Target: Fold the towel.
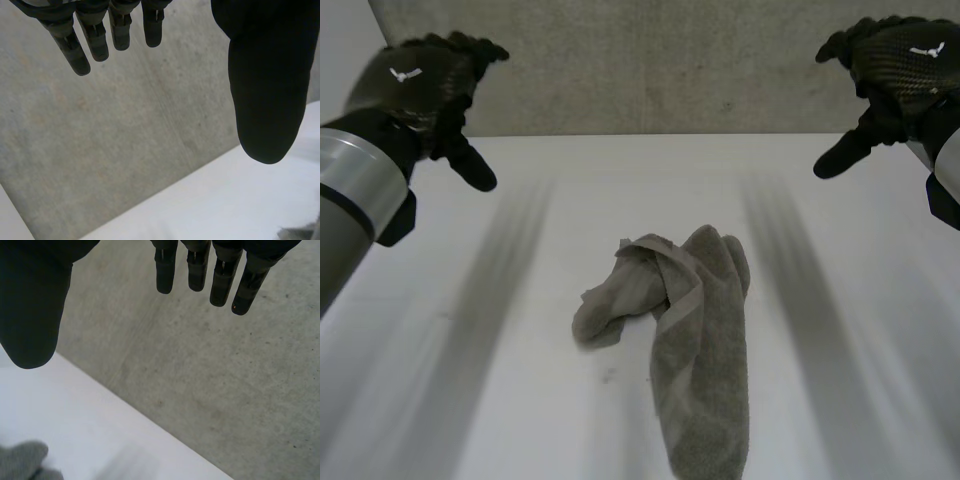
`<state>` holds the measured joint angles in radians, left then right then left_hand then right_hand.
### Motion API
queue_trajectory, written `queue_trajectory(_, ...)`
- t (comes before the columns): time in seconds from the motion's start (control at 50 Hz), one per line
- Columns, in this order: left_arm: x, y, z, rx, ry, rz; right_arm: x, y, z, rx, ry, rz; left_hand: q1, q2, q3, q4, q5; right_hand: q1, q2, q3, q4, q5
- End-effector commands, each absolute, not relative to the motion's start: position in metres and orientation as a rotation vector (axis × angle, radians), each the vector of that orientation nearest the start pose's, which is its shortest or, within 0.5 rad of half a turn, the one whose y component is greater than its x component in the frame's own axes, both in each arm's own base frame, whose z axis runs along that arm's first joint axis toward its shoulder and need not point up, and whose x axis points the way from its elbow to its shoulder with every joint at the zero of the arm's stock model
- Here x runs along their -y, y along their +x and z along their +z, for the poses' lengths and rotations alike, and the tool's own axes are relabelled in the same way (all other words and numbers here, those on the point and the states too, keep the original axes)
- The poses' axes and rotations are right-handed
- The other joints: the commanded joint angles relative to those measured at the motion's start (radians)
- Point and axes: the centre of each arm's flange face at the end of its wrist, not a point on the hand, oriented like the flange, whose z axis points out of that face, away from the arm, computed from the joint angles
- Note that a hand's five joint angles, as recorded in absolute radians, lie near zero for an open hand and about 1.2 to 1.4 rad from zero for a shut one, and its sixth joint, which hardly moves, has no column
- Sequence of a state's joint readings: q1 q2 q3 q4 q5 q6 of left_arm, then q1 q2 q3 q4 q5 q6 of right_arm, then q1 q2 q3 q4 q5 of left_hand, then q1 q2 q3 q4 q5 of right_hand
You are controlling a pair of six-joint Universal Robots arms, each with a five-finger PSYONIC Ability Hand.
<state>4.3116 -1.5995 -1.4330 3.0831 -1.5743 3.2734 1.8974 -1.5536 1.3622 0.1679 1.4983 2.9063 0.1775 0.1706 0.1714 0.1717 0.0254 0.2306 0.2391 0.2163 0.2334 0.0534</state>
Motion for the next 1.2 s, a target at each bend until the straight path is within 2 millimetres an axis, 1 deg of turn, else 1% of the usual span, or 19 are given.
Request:
queue_trajectory(0.02, 0.264, -0.259, 0.294, -2.314, 0.652, -2.316, 0.249, 0.229, 0.332, -2.119, -0.862, -2.152, 0.036, 0.043, 0.042, 0.042, 0.014, -0.056, -0.065, -0.042, -0.059, -0.053)
queue_trajectory(0.06, 0.270, -0.273, 0.268, -2.369, 0.713, -2.273, 0.247, 0.230, 0.319, -2.158, -0.866, -2.089, 0.048, 0.055, 0.054, 0.054, 0.025, -0.056, -0.065, -0.042, -0.059, -0.053)
queue_trajectory(0.12, 0.271, -0.283, 0.254, -2.404, 0.777, -2.255, 0.245, 0.230, 0.309, -2.191, -0.864, -2.041, 0.051, 0.058, 0.057, 0.056, 0.028, -0.056, -0.065, -0.042, -0.059, -0.053)
queue_trajectory(0.16, 0.270, -0.301, 0.229, -2.472, 0.923, -2.234, 0.243, 0.227, 0.287, -2.260, -0.866, -1.953, 0.057, 0.063, 0.063, 0.062, 0.034, -0.056, -0.065, -0.042, -0.059, -0.053)
queue_trajectory(0.22, 0.266, -0.317, 0.210, -2.509, 1.078, -2.247, 0.239, 0.225, 0.266, -2.309, -0.881, -1.878, 0.060, 0.066, 0.066, 0.065, 0.037, -0.056, -0.065, -0.042, -0.059, -0.053)
queue_trajectory(0.38, 0.242, -0.366, 0.174, -2.466, 1.376, -2.355, 0.229, 0.217, 0.228, -2.395, -0.888, -1.782, 0.147, 0.154, 0.153, 0.153, 0.125, -0.056, -0.065, -0.042, -0.059, -0.053)
queue_trajectory(0.5, 0.237, -0.380, 0.155, -2.466, 1.433, -2.354, 0.235, 0.199, 0.211, -2.470, -0.830, -1.744, 0.262, 0.269, 0.268, 0.268, 0.240, -0.056, -0.065, -0.042, -0.059, -0.053)
queue_trajectory(0.56, 0.237, -0.385, 0.146, -2.469, 1.456, -2.341, 0.235, 0.198, 0.209, -2.467, -0.828, -1.740, 0.456, 0.463, 0.462, 0.462, 0.433, -0.056, -0.065, -0.042, -0.059, -0.053)
queue_trajectory(0.66, 0.240, -0.387, 0.134, -2.369, 1.508, -2.322, 0.240, 0.195, 0.205, -2.458, -0.819, -1.740, 1.042, 1.049, 1.048, 1.047, 1.019, -0.056, -0.065, -0.042, -0.059, -0.053)
queue_trajectory(0.68, 0.240, -0.387, 0.134, -2.369, 1.509, -2.322, 0.240, 0.195, 0.205, -2.458, -0.819, -1.740, 1.043, 1.050, 1.049, 1.049, 1.021, -0.056, -0.065, -0.042, -0.059, -0.053)
queue_trajectory(0.7, 0.240, -0.387, 0.135, -2.319, 1.523, -2.328, 0.241, 0.195, 0.204, -2.460, -0.817, -1.740, 1.217, 1.224, 1.223, 1.223, 1.195, -0.056, -0.065, -0.042, -0.059, -0.053)
queue_trajectory(0.78, 0.243, -0.386, 0.150, -2.200, 1.493, -2.379, 0.246, 0.196, 0.202, -2.466, -0.819, -1.733, 1.219, 1.226, 1.225, 1.225, 1.196, -0.056, -0.065, -0.042, -0.059, -0.053)
queue_trajectory(0.82, 0.245, -0.380, 0.182, -2.096, 1.386, -2.470, 0.251, 0.197, 0.199, -2.467, -0.821, -1.729, 1.219, 1.226, 1.225, 1.225, 1.196, -0.056, -0.065, -0.042, -0.059, -0.053)
queue_trajectory(0.88, 0.243, -0.376, 0.197, -2.059, 1.337, -2.506, 0.254, 0.199, 0.197, -2.469, -0.823, -1.722, 1.219, 1.226, 1.225, 1.225, 1.196, -0.056, -0.065, -0.042, -0.059, -0.053)
queue_trajectory(0.92, 0.240, -0.366, 0.231, -1.978, 1.252, -2.579, 0.260, 0.202, 0.196, -2.466, -0.822, -1.714, 1.219, 1.226, 1.225, 1.225, 1.196, -0.056, -0.065, -0.042, -0.059, -0.053)
queue_trajectory(0.94, 0.240, -0.366, 0.231, -1.978, 1.251, -2.579, 0.260, 0.202, 0.196, -2.466, -0.822, -1.714, 1.219, 1.226, 1.225, 1.225, 1.196, -0.056, -0.065, -0.042, -0.059, -0.053)
queue_trajectory(0.98, 0.234, -0.357, 0.261, -1.909, 1.197, -2.650, 0.264, 0.204, 0.195, -2.470, -0.780, -1.695, 1.219, 1.226, 1.225, 1.225, 1.196, -0.056, -0.065, -0.042, -0.059, -0.053)
queue_trajectory(1.08, 0.233, -0.337, 0.293, -1.827, 1.115, -2.706, 0.266, 0.206, 0.194, -2.453, -0.659, -1.654, 1.219, 1.226, 1.225, 1.225, 1.196, -0.056, -0.065, -0.042, -0.059, -0.053)
queue_trajectory(1.2, 0.231, -0.319, 0.308, -1.829, 1.073, -2.685, 0.260, 0.224, 0.193, -2.322, -0.615, -1.523, 1.219, 1.226, 1.225, 1.225, 1.196, -0.056, -0.065, -0.042, -0.059, -0.053)
